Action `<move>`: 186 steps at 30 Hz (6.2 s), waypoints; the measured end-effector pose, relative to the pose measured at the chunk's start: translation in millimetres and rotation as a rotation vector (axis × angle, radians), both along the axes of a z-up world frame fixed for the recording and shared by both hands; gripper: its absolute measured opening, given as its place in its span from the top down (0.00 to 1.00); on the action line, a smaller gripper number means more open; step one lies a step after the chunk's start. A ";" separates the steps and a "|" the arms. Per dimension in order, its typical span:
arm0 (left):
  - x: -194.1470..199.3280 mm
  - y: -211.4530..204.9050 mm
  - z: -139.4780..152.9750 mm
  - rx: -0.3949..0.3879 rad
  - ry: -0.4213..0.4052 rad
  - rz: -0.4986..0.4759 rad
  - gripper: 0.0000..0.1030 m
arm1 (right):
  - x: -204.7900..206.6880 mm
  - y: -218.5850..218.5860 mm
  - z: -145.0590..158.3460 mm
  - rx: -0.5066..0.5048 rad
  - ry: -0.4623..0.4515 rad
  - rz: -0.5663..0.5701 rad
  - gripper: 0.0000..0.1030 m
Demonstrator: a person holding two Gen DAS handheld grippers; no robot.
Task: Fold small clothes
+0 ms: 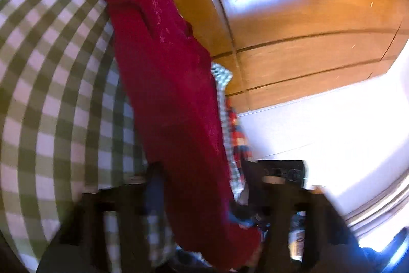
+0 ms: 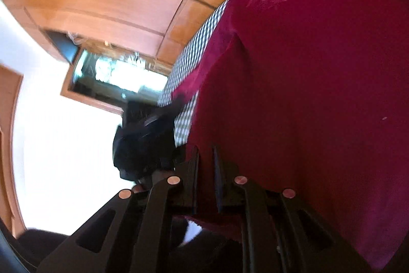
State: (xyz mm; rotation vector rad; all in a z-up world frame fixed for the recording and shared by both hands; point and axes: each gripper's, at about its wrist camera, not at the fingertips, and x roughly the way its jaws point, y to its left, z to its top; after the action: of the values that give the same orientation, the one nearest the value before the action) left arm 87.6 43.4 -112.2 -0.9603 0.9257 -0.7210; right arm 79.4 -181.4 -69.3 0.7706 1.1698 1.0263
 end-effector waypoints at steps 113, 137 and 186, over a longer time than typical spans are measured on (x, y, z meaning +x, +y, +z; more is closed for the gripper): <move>4.0 349.2 6.2 0.501 0.296 0.963 0.39 | 90.5 -8.9 -58.3 -0.944 -0.403 -0.353 0.06; 46.5 358.1 17.7 0.776 0.359 0.973 0.71 | 91.7 -15.6 -59.3 -0.939 -0.407 -0.355 0.02; -1.4 -30.7 0.7 0.880 -0.136 0.093 0.51 | 77.7 -83.4 -31.8 -0.672 -0.286 -0.460 0.02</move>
State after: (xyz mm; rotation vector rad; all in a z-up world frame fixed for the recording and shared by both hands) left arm 86.2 12.7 -111.5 -0.1686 0.9378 -0.2332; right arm 157.1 -264.7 -101.1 0.3125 0.9388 0.3039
